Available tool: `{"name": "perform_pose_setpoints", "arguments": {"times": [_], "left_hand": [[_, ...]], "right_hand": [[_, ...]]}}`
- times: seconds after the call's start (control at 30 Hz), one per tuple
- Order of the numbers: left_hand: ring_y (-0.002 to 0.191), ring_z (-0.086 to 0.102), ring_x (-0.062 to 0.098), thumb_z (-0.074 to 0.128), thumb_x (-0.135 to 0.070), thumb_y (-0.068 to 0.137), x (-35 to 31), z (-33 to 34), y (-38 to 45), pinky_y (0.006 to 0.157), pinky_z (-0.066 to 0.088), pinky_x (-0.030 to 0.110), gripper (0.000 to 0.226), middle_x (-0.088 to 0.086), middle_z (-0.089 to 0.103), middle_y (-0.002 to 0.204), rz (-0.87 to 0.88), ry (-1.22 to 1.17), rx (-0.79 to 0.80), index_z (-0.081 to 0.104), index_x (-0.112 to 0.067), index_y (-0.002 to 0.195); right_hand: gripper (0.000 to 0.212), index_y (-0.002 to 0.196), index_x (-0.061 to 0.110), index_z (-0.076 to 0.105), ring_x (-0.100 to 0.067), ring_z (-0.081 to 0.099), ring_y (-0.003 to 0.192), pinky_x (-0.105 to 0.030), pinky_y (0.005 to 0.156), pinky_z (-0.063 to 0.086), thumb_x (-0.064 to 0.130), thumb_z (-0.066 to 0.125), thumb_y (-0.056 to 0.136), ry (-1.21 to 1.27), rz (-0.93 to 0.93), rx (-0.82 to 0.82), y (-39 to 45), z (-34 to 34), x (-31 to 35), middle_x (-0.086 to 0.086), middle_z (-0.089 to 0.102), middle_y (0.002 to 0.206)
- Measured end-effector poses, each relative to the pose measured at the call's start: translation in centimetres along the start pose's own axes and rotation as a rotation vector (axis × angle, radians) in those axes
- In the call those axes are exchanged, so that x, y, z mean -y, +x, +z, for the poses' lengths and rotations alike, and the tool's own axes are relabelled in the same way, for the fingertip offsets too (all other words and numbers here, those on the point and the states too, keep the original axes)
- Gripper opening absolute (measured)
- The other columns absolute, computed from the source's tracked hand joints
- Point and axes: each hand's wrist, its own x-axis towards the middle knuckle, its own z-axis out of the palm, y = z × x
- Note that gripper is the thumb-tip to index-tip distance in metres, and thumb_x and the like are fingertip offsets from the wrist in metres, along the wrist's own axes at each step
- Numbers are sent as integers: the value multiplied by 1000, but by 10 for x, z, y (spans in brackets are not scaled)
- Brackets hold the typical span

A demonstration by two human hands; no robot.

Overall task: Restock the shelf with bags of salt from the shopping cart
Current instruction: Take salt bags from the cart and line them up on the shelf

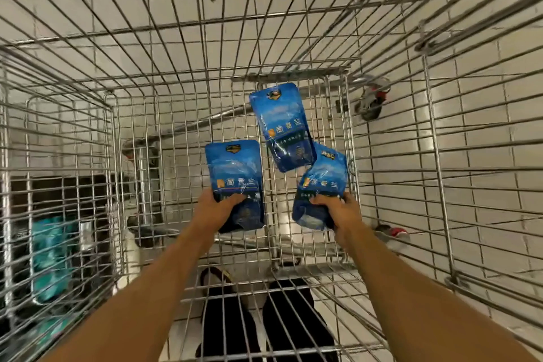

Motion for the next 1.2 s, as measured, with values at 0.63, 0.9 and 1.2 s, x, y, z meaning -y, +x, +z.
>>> {"name": "perform_pose_setpoints", "arguments": {"times": [0.63,0.9,1.2], "left_hand": [[100,67,32,74,-11,84,-139,-99,-178,89,55,40,23,15,71,110,113,-23,94,67,-11,105],[75,74,15,73,-7,83,-216,-176,-340,59,57,25,28,-1,77,90,396,-237,25,65,-19,107],[100,71,17,79,-31,67,-223,-276,-556,77,56,28,58,-2,74,113,863,-390,-168,62,-23,122]], "right_hand": [[29,106,10,70,-20,73,64,-25,46,53,20,75,79,51,-94,380,-217,-23,108,-7,76,84],[58,113,20,71,-29,74,93,-48,77,61,42,86,61,25,-424,500,-397,-34,175,-8,76,105],[40,95,42,75,-16,74,91,-29,72,61,51,85,57,-132,-909,732,-600,-45,199,3,78,97]]}}
